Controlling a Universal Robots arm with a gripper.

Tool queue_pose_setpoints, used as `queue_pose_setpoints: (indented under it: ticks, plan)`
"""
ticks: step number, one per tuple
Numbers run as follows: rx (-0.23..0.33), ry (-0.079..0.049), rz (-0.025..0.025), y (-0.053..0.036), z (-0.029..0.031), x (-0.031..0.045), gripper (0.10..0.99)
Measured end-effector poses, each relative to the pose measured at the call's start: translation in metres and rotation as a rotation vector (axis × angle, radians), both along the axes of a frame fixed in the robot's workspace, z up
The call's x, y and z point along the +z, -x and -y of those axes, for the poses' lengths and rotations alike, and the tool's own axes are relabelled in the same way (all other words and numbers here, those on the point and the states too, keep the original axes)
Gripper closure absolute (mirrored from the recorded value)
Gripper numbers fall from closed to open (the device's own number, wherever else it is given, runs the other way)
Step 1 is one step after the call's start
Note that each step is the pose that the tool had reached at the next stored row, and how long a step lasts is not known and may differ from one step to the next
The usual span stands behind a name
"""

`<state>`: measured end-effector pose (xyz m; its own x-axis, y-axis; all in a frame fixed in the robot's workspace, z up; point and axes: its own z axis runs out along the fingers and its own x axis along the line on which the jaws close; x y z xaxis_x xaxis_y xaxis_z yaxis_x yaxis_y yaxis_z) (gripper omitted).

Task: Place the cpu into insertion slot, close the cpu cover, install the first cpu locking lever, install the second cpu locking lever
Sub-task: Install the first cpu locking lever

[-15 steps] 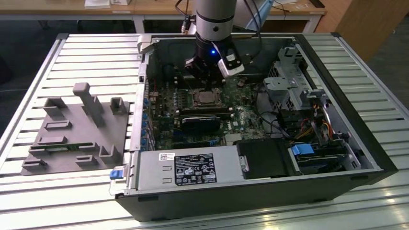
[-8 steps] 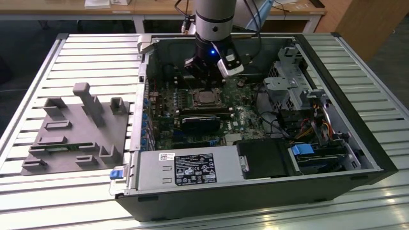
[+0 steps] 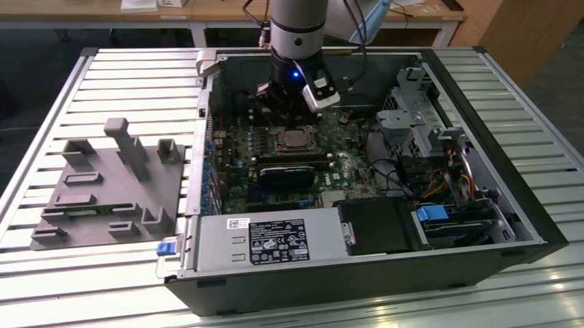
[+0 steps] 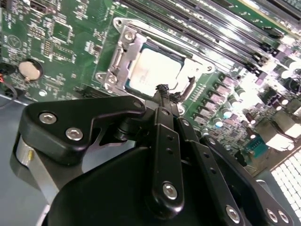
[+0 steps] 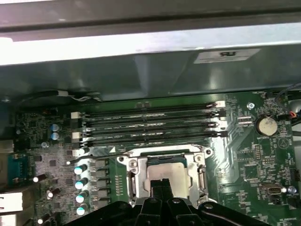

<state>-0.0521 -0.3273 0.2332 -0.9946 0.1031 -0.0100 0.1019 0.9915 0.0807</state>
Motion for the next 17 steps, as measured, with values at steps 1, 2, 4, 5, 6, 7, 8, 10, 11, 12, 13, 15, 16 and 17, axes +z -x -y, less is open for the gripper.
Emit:
queue_pose_setpoints:
  ticks: [1,2,4,5,6,7,8,10,11,12,13,15,16,17]
  plan:
    - [0.000,-0.001,0.0009,0.0020,0.0000,0.0000,0.980]
    - [0.000,-0.001,0.0016,0.0039,0.0000,0.0000,0.980]
    - [0.000,-0.002,0.0032,0.0078,0.0001,0.0000,0.980]
    - [0.000,-0.002,0.0044,0.0101,0.0001,0.0000,0.980]
    - [0.000,-0.003,0.0058,0.0124,0.0001,0.0000,0.980]
    - [0.000,-0.003,0.0073,0.0148,0.0001,0.0000,0.980]
    - [0.000,-0.003,0.0090,0.0172,0.0001,0.0000,0.980]
    - [0.000,-0.003,0.0125,0.0220,0.0002,0.0000,0.980]
    - [0.000,-0.004,0.0142,0.0244,0.0003,0.0000,0.980]
    - [0.000,-0.004,0.0160,0.0268,0.0003,0.0000,0.980]
    - [0.000,-0.004,0.0179,0.0292,0.0003,0.0000,0.980]
    - [0.000,-0.005,0.0216,0.0342,0.0004,0.0000,0.980]
    - [0.000,-0.005,0.0236,0.0367,0.0004,0.0000,0.980]
    - [0.000,-0.005,0.0255,0.0393,0.0004,0.0000,0.980]
